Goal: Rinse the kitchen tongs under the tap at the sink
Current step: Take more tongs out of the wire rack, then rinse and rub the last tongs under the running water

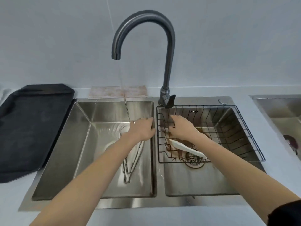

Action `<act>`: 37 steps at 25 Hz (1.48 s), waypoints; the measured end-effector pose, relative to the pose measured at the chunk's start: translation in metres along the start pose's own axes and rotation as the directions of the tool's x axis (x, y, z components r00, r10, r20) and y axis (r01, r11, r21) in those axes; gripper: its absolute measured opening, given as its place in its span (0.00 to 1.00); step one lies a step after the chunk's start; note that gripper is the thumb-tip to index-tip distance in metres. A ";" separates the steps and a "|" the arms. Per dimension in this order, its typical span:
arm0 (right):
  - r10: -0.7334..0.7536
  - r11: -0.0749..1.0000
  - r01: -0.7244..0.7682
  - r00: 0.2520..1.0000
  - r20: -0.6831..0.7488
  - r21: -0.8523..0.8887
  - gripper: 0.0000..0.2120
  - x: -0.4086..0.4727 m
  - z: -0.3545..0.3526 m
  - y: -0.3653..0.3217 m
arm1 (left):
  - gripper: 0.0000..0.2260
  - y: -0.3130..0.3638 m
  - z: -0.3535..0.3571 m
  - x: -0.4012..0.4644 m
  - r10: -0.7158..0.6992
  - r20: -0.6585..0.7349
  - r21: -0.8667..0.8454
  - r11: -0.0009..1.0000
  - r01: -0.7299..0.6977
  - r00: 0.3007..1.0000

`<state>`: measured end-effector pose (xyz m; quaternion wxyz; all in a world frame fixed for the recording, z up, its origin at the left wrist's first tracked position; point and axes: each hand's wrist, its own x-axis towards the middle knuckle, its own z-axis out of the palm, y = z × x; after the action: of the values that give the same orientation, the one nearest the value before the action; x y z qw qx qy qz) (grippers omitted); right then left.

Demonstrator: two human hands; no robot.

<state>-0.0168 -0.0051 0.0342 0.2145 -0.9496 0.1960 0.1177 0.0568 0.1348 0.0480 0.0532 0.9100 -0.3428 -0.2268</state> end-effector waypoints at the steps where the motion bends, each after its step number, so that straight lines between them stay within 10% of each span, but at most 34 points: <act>1: 0.012 1.000 -0.012 1.000 -0.002 -0.012 0.27 -0.004 -0.004 0.014 | 0.22 0.013 0.004 0.002 0.010 0.007 -0.004 1.000 -0.010 1.000; 22: 0.280 0.945 -0.307 0.938 0.203 0.116 0.17 0.004 0.028 0.140 | 0.18 0.113 0.097 0.045 -0.086 0.347 -0.173 0.973 0.154 0.934; 37: 0.188 0.737 -0.153 0.982 0.018 0.658 0.20 -0.026 0.008 0.083 | 0.17 0.085 0.068 0.004 -0.263 -0.167 -0.750 0.659 0.051 0.950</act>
<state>-0.0760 -0.0623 0.0051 0.5171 -0.7945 0.3163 0.0370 -0.0219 0.0719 0.0076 0.4405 0.8585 -0.1311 -0.2278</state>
